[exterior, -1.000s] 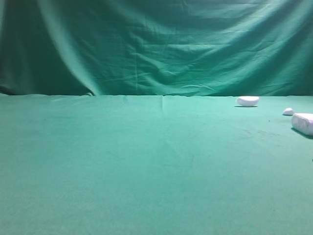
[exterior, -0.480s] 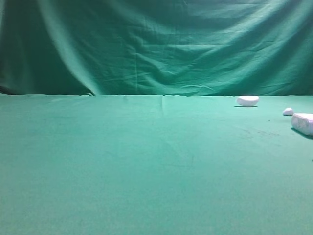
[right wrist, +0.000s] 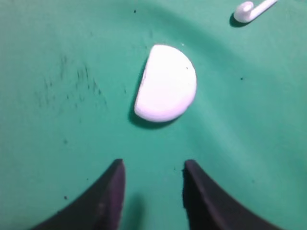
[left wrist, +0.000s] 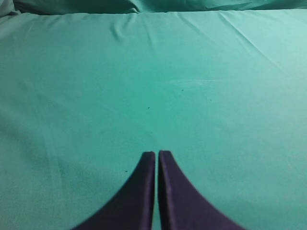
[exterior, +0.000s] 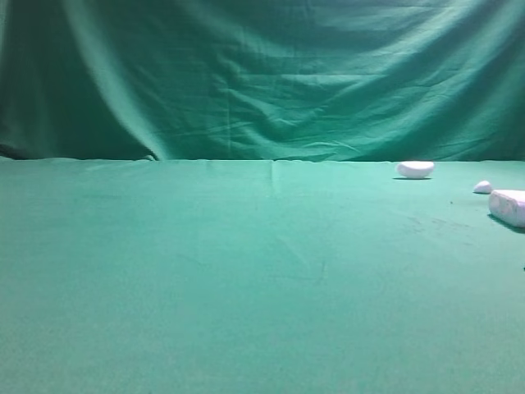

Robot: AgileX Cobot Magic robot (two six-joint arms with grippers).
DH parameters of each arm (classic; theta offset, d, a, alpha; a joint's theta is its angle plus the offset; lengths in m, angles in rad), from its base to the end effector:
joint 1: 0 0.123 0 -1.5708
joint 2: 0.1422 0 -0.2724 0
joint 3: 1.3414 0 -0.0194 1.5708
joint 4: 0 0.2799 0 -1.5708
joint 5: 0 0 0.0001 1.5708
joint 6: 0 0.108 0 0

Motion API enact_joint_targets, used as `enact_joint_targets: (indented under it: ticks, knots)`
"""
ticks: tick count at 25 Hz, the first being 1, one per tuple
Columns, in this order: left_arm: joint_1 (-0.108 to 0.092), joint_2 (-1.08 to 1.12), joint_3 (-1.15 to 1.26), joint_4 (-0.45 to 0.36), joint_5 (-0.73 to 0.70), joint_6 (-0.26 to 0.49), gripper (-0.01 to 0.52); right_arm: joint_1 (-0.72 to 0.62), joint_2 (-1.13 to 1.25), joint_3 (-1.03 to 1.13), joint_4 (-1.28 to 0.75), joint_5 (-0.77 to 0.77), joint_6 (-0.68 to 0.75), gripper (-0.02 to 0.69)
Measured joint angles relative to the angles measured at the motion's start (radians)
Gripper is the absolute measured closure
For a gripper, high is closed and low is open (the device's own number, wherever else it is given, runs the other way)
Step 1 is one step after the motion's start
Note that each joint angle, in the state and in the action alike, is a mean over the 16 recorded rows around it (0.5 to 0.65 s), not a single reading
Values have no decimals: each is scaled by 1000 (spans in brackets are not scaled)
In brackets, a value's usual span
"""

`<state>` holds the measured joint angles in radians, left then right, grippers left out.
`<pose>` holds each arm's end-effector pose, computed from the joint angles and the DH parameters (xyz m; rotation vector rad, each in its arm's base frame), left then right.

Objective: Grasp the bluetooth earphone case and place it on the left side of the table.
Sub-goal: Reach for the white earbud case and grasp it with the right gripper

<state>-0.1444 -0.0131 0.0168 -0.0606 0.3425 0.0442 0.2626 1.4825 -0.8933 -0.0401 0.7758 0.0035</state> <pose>0.1101 -0.0182 0.1731 0.1346 1.8261 -0.1293 0.2910 0.0751 0.1740 -0.4023 2.8184 0.0101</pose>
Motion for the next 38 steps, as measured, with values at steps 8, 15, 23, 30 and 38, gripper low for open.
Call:
enact_joint_targets:
  ticks: [8, 15, 23, 30, 38]
  knots:
    - [0, 0, 0, 0, 0, 0, 514, 1, 172, -66, -20, -64, 8, 100]
    - [0, 0, 0, 0, 0, 0, 514, 1, 255, -88, -59, -91, 22, 139]
    - [0, 0, 0, 0, 0, 0, 514, 1, 287, -113, -85, -82, 38, 259]
    - [0, 0, 0, 0, 0, 0, 514, 37, 293, -261, -42, 0, 23, 330]
    - [0, 0, 0, 0, 0, 0, 514, 222, 370, -642, 22, 104, -18, 329]
